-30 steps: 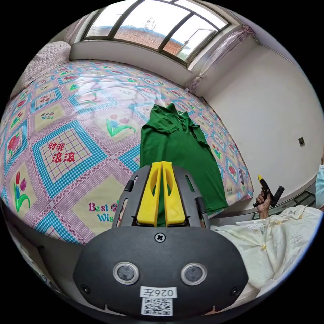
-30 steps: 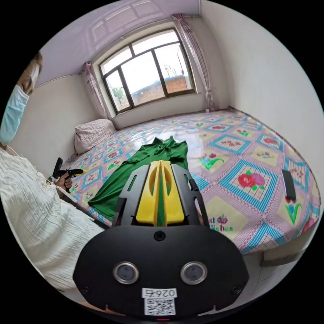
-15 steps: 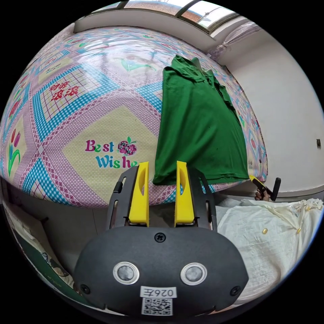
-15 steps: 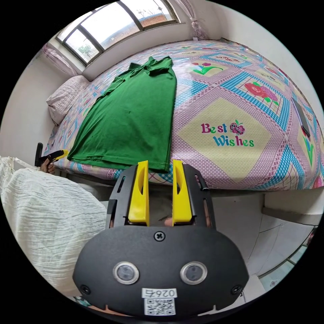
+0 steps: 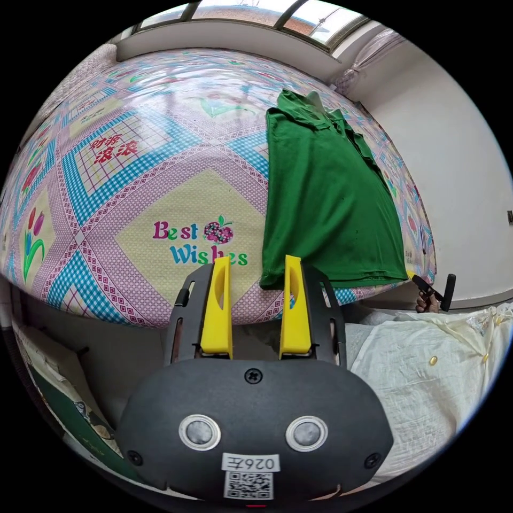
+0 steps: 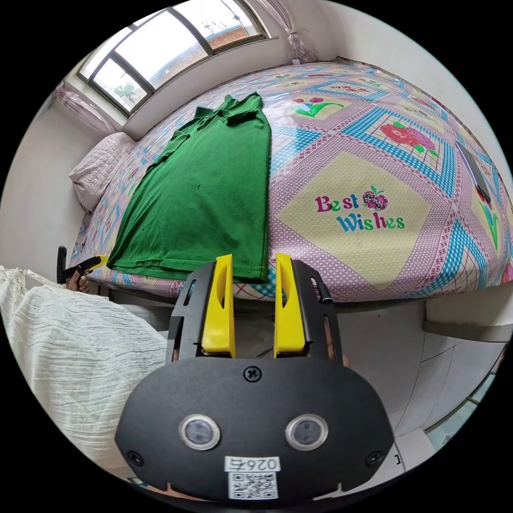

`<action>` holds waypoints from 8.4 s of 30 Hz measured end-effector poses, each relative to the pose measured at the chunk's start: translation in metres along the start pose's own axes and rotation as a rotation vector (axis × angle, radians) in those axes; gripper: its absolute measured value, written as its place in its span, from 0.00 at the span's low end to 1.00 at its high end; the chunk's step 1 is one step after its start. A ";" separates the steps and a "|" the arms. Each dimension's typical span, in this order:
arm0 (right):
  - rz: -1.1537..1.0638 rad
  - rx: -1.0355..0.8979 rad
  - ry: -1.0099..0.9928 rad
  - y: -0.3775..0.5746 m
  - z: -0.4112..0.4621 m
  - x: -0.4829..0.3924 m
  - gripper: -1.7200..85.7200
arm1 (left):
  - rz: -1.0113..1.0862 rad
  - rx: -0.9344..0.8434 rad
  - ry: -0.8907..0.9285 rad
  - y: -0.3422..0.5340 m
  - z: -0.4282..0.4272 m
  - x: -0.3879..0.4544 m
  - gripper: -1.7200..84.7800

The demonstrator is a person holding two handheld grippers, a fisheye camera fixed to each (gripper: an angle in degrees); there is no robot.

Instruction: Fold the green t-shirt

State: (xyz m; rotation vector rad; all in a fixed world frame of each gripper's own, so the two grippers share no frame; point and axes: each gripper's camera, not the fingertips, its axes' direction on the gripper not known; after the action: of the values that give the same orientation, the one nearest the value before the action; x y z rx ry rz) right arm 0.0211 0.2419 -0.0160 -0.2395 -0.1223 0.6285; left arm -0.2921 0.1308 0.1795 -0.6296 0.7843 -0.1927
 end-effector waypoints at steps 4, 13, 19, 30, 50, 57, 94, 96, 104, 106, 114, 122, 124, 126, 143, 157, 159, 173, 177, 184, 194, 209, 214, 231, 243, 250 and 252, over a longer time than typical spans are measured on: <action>0.006 -0.015 -0.004 -0.003 0.006 -0.004 0.10 | 0.042 -0.005 -0.023 -0.003 0.004 0.015 0.18; -0.017 -0.034 0.058 -0.011 0.011 -0.017 0.09 | 0.142 -0.065 -0.140 -0.008 0.008 0.045 0.19; -0.018 -0.002 0.152 -0.007 0.001 -0.022 0.07 | 0.161 -0.073 -0.182 -0.007 0.007 0.050 0.18; 0.003 -0.028 0.109 -0.011 0.009 -0.004 0.01 | 0.131 -0.146 -0.143 -0.012 0.002 0.027 0.02; 0.149 0.024 -0.303 0.012 -0.061 0.078 0.00 | -0.063 0.090 0.633 0.042 -0.085 -0.106 0.01; 0.129 0.241 -0.436 -0.048 -0.093 0.098 0.00 | -0.064 0.350 0.841 -0.005 -0.127 -0.138 0.01; 0.091 -0.081 -0.529 -0.602 0.198 0.196 0.05 | -0.328 -0.104 0.857 -0.520 0.047 -0.246 0.07; 0.121 -0.075 -0.570 -0.602 0.204 0.203 0.07 | -0.309 -0.106 0.849 -0.526 0.044 -0.250 0.07; -0.001 0.087 -0.470 -0.590 0.170 0.180 0.07 | -0.102 0.037 0.896 -0.523 -0.001 -0.221 0.01; -0.175 0.023 -0.337 -0.581 0.169 0.134 0.06 | 0.014 -0.052 0.890 -0.520 0.004 -0.181 0.01; -0.646 -0.249 -0.125 -0.578 0.246 -0.014 0.02 | 0.342 -0.459 0.903 -0.551 0.091 -0.029 0.01; -0.457 -0.196 -0.109 -0.677 0.278 0.008 0.01 | 0.107 -0.319 0.712 -0.634 0.097 -0.062 0.01; -0.432 -0.179 -0.124 -0.683 0.275 0.014 0.01 | 0.102 -0.257 0.711 -0.635 0.083 -0.065 0.01; -0.458 -0.147 -0.148 -0.677 0.270 0.007 0.01 | 0.150 -0.236 0.755 -0.629 0.076 -0.054 0.01; -0.653 -0.155 -0.087 -0.669 0.313 -0.051 0.01 | 0.251 -0.205 0.650 -0.649 0.103 0.022 0.01; -0.542 -0.087 -0.122 -0.642 0.284 0.016 0.01 | 0.278 -0.137 0.682 -0.581 0.069 -0.008 0.01; -0.569 -0.131 -0.110 -0.635 0.290 0.021 0.01 | 0.285 -0.208 0.647 -0.572 0.079 -0.010 0.01; -0.385 -0.071 -0.245 -0.616 0.268 0.093 0.01 | 0.100 -0.007 0.939 -0.580 0.074 -0.075 0.01; -0.339 -0.108 -0.168 -0.620 0.288 0.105 0.01 | 0.170 -0.184 0.720 -0.573 0.103 -0.042 0.01; -0.168 0.049 -0.199 -0.595 0.246 0.145 0.01 | 0.025 -0.072 0.589 -0.584 0.082 -0.071 0.01; -0.367 0.139 -0.199 -0.485 0.231 0.032 0.01 | 0.206 -0.064 0.568 -0.488 0.068 0.000 0.01; -0.857 0.062 -0.138 -0.310 0.286 -0.233 0.10 | 0.207 0.386 -0.174 -0.219 -0.096 0.061 0.01; -0.978 0.061 -0.026 -0.261 0.325 -0.302 0.11 | 0.155 0.346 -0.276 -0.161 -0.099 0.066 0.01; -1.191 0.126 0.358 -0.186 0.439 -0.428 0.09 | 0.140 0.223 -0.265 -0.094 -0.088 0.058 0.01; -1.126 0.097 0.376 -0.196 0.470 -0.451 0.01 | 0.135 0.177 -0.300 -0.117 -0.085 0.066 0.01; -1.091 0.079 0.339 -0.199 0.471 -0.451 0.00 | 0.275 0.185 -0.216 -0.196 -0.079 0.081 0.03; -1.083 0.077 0.330 -0.200 0.471 -0.450 0.00 | 0.355 0.189 -0.139 -0.230 -0.073 0.093 0.05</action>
State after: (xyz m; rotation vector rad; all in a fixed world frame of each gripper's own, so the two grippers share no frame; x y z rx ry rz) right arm -0.3141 -0.0955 0.4719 -0.1662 0.0960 -0.4847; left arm -0.2639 -0.1225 0.2213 -0.3140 0.7207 0.1012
